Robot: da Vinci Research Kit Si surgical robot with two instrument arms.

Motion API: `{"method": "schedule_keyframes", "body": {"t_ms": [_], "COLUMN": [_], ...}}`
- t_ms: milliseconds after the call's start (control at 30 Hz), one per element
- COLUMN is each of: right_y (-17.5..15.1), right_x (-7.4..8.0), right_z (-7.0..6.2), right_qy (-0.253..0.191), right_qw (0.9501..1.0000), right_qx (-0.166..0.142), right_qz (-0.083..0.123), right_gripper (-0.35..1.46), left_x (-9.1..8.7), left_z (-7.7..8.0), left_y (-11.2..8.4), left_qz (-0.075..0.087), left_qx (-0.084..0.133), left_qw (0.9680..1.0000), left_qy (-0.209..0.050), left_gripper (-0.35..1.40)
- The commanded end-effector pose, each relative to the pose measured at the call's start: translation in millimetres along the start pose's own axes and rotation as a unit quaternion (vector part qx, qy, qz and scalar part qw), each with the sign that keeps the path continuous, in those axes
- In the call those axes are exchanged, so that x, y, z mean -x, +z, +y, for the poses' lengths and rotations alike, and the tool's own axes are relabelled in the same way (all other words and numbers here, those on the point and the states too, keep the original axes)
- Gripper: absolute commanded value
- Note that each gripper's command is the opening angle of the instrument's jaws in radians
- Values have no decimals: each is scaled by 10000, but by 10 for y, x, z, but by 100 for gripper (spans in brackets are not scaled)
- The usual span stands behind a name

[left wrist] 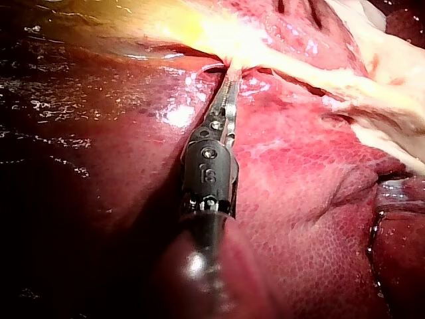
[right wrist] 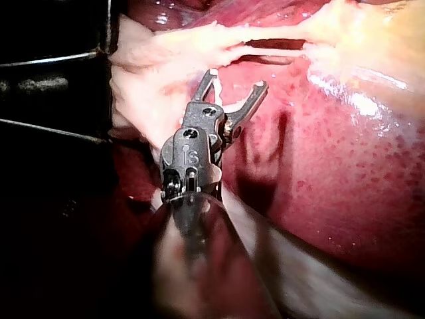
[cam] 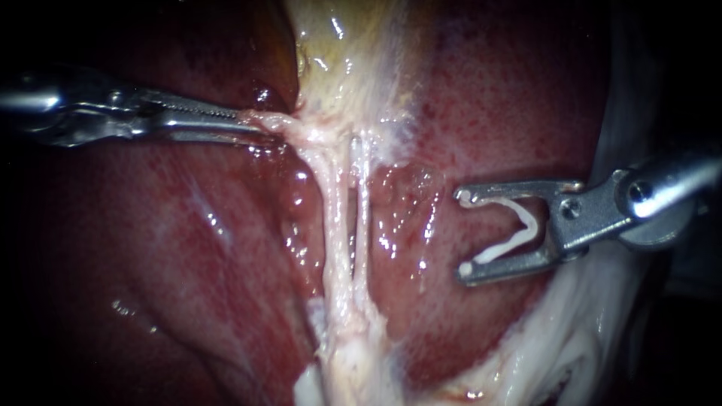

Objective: Clipping first clip left tube

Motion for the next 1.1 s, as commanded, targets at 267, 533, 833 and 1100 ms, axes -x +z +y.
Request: {"method": "schedule_keyframes", "body": {"t_ms": [267,533,833,1100], "right_y": [0,3,44,100], "right_x": [0,-4,-20,-28], "right_z": [0,-1,-8,-10], "right_qy": [0,1,113,717], "right_qw": [10000,10000,9987,9929], "right_qx": [5,-21,-199,-364], "right_qz": [-1,7,458,879], "right_gripper": [50,50,50,50], "left_x": [-37,-57,-56,-56], "left_z": [0,-3,-4,-3], "left_y": [-43,-84,-83,-83], "left_qz": [114,210,210,210], "left_qx": [29,-116,-117,-119], "left_qw": [9999,9997,9997,9997], "left_qy": [-103,-63,-62,-63], "left_gripper": [-35,-35,-35,-35]}}
